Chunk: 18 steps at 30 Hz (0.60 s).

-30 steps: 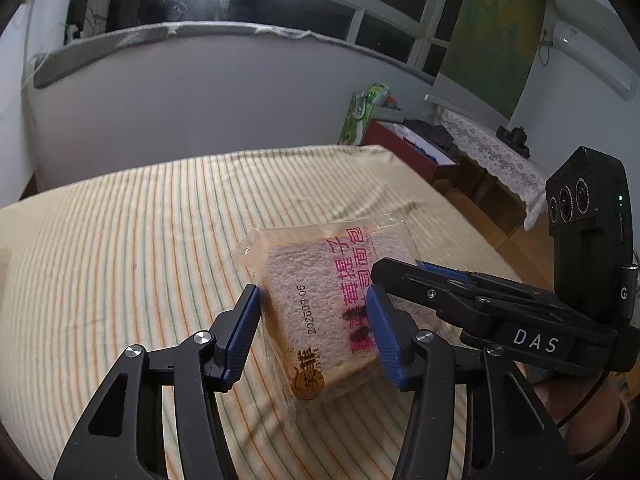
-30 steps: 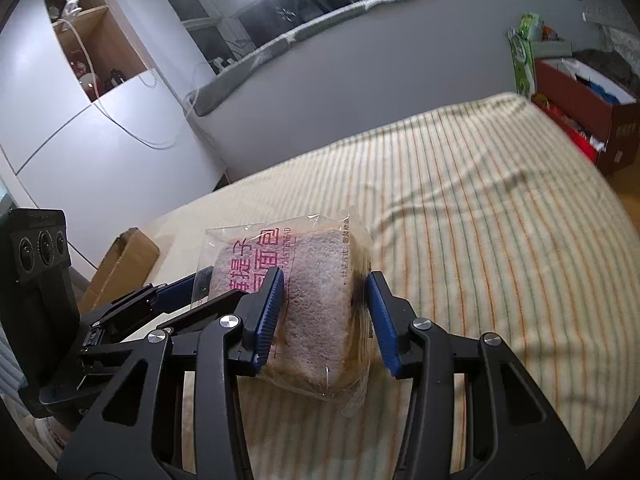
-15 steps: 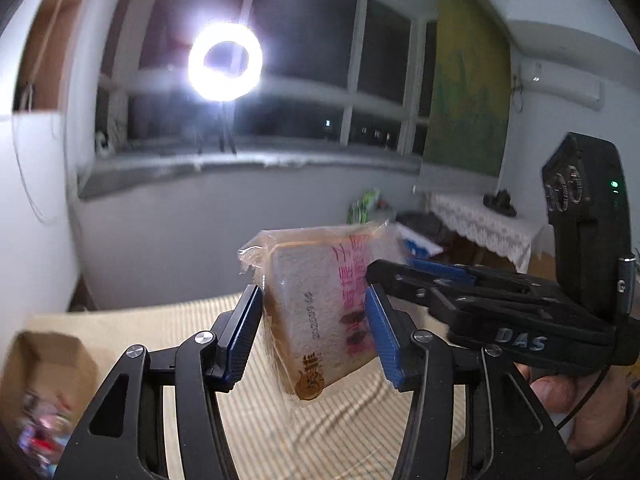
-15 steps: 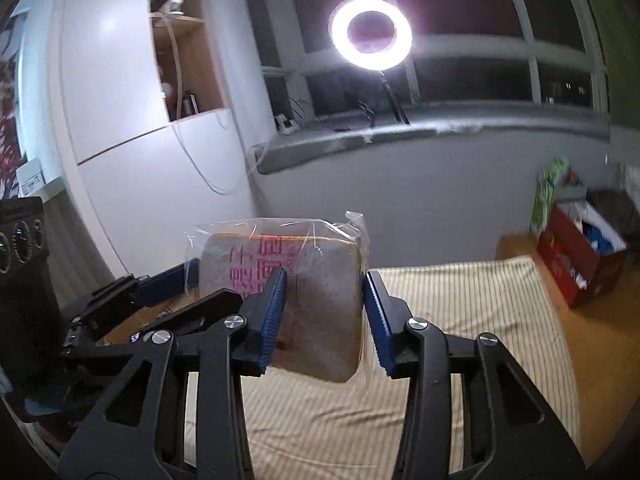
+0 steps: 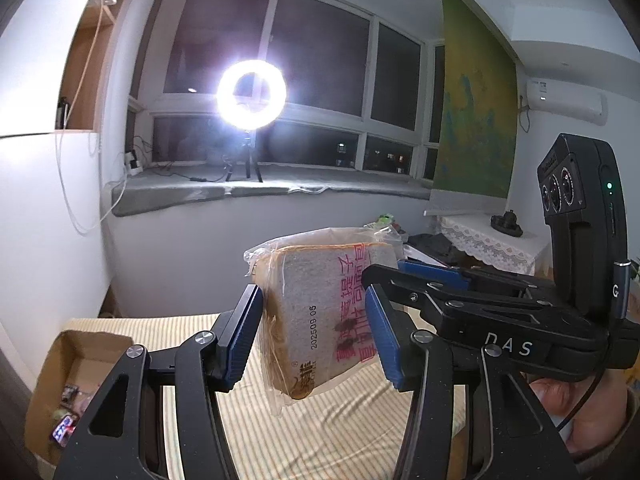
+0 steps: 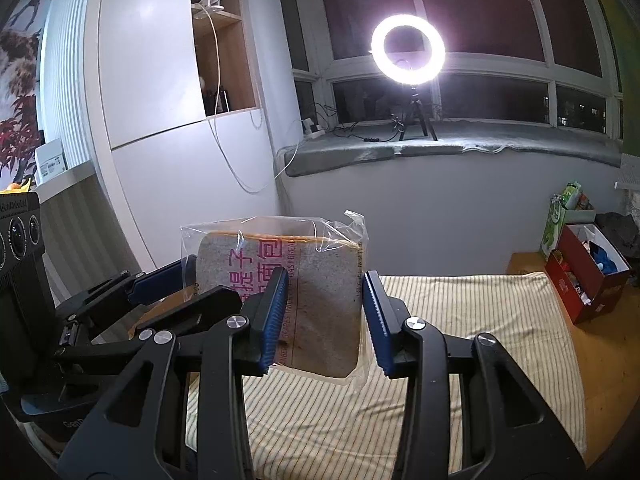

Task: Organize snacks
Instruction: 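Lift and carry the packaged bread over the box with the right tool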

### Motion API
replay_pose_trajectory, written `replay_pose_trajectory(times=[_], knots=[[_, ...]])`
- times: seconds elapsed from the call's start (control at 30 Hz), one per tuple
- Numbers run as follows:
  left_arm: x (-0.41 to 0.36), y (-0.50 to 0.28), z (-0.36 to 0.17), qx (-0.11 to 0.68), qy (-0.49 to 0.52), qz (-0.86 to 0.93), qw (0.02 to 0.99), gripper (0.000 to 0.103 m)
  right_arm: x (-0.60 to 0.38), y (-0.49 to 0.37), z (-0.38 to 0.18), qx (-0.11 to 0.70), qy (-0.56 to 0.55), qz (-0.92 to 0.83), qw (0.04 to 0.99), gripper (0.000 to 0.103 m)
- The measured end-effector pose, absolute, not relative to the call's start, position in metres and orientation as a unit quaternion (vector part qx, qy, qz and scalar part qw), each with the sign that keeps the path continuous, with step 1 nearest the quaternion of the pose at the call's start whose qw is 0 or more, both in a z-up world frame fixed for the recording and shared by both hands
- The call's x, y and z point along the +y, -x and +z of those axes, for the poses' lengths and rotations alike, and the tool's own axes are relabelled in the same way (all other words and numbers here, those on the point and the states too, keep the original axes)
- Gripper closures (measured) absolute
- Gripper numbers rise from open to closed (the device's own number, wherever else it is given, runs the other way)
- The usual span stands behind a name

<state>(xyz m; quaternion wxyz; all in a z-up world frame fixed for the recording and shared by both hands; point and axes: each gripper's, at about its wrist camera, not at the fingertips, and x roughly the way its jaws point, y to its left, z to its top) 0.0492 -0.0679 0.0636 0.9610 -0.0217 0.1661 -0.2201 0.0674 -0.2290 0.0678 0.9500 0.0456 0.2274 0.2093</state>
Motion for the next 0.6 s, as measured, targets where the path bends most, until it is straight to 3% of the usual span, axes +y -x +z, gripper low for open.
replay_pose_trajectory(times=[0.3, 0.6], knots=[[-0.043, -0.052, 0.047, 0.186, 0.039, -0.208, 0.96, 0.052, -0.183, -0.084, 0.048, 0.256, -0.034, 0.233, 0.938, 0.062], [0.059, -0.038, 0.038, 0.189, 0.059, -0.11, 0.974, 0.052, -0.067, -0.104, 0.043, 0.258, -0.012, 0.338, 0.905, 0.062]])
